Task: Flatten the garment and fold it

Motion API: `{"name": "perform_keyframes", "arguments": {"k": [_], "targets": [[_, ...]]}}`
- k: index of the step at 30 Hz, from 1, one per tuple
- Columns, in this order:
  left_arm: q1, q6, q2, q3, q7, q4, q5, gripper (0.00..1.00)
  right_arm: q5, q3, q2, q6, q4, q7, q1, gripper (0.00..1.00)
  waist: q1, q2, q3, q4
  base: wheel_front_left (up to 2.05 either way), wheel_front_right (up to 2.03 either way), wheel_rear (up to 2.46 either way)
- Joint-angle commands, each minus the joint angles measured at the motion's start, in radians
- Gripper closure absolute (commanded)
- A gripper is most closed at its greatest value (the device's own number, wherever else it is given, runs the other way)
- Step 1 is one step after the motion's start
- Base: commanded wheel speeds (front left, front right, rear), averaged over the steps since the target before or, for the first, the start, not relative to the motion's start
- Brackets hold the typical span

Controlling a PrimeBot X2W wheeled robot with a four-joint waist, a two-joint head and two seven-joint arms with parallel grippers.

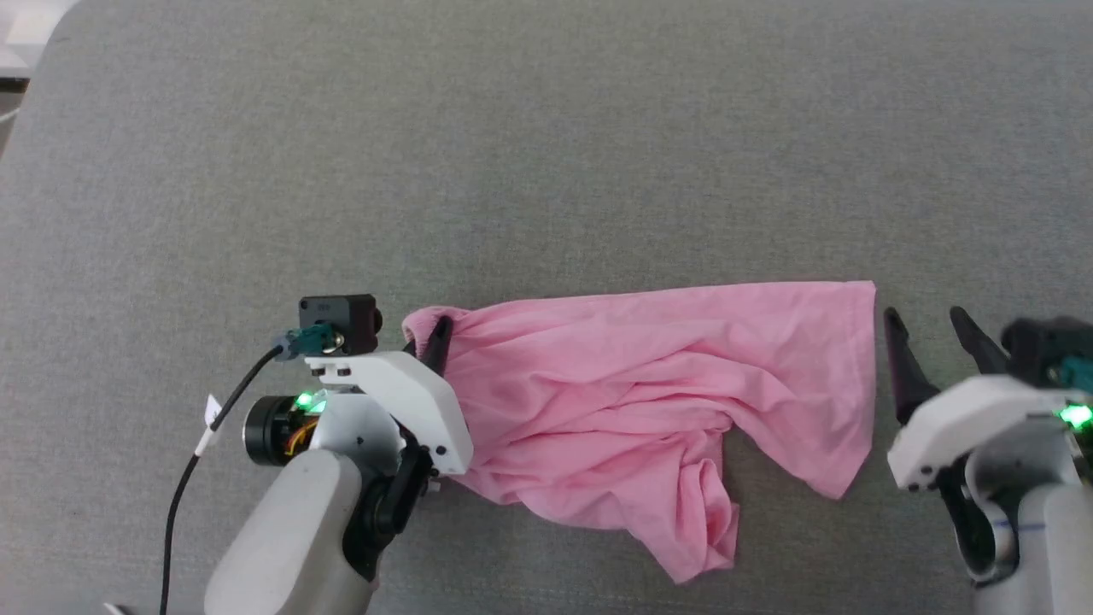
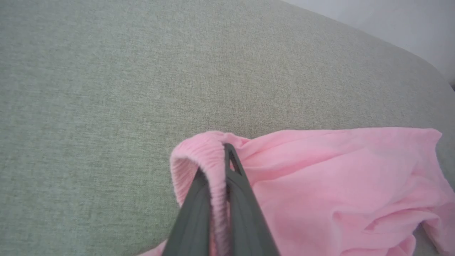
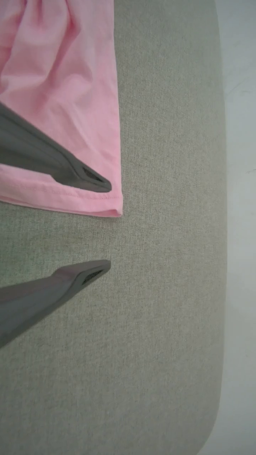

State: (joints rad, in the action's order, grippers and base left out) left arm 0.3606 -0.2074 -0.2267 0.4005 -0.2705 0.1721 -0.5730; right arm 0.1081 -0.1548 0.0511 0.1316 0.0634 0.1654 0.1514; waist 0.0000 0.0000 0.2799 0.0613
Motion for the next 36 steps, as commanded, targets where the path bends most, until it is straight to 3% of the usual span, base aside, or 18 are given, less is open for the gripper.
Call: {"name": "perform_keyframes", "arguments": {"k": [1,12,13,14,15,16,21,28,31,36], "targets": [[-0.004,0.004,0.003,-0.003,0.011,-0.005,-0.009,1.00,-0.012,0.002,-0.001,-0.001,0.015,0.031,0.039,0.00,0.0000,0.0000,0.016,0.014,0.00,0.00,0.00],[0.040,0.028,0.033,0.020,0.028,0.017,-0.016,1.00,-0.133,0.011,-0.001,-0.001,0.220,0.396,0.278,0.00,0.0000,0.0000,0.059,0.040,0.00,0.00,0.00],[0.043,0.030,0.035,0.022,0.029,0.019,-0.017,1.00,-0.143,0.011,-0.001,-0.001,0.232,0.426,0.288,0.10,0.0000,0.0000,0.061,0.042,0.00,0.00,0.00],[0.046,0.032,0.037,0.025,0.028,0.021,-0.017,1.00,-0.150,0.013,-0.001,-0.001,0.242,0.459,0.296,0.53,0.0000,0.0000,0.062,0.045,0.00,0.00,0.00],[0.048,0.034,0.038,0.027,0.028,0.024,-0.018,1.00,-0.152,0.020,-0.001,-0.001,0.248,0.492,0.299,0.69,0.0000,0.0000,0.061,0.046,0.00,0.00,0.00],[0.049,0.036,0.038,0.029,0.027,0.026,-0.018,1.00,-0.153,0.029,-0.001,-0.001,0.250,0.521,0.301,0.99,0.0000,0.0000,0.061,0.048,0.00,0.00,0.00],[0.061,0.048,0.028,0.035,0.020,0.026,-0.020,1.00,-0.140,0.067,0.009,-0.001,0.215,0.630,0.290,1.00,0.0000,0.0000,0.053,0.045,0.00,0.00,0.00],[0.177,0.142,-0.052,0.018,-0.056,-0.016,-0.053,1.00,-0.099,0.113,0.090,-0.001,0.074,0.597,0.370,1.00,0.0000,0.0000,0.051,0.027,0.00,0.00,0.00],[0.266,0.155,-0.111,0.003,-0.104,-0.032,-0.033,1.00,-0.090,0.130,0.125,-0.001,0.031,0.582,0.438,1.00,0.0000,0.0000,0.061,0.016,0.00,0.00,0.00],[0.434,0.156,-0.139,-0.064,-0.146,-0.041,-0.062,1.00,-0.084,0.184,0.175,-0.001,-0.007,0.567,0.594,1.00,0.0000,0.0000,0.107,-0.009,0.00,0.00,0.00]]}}
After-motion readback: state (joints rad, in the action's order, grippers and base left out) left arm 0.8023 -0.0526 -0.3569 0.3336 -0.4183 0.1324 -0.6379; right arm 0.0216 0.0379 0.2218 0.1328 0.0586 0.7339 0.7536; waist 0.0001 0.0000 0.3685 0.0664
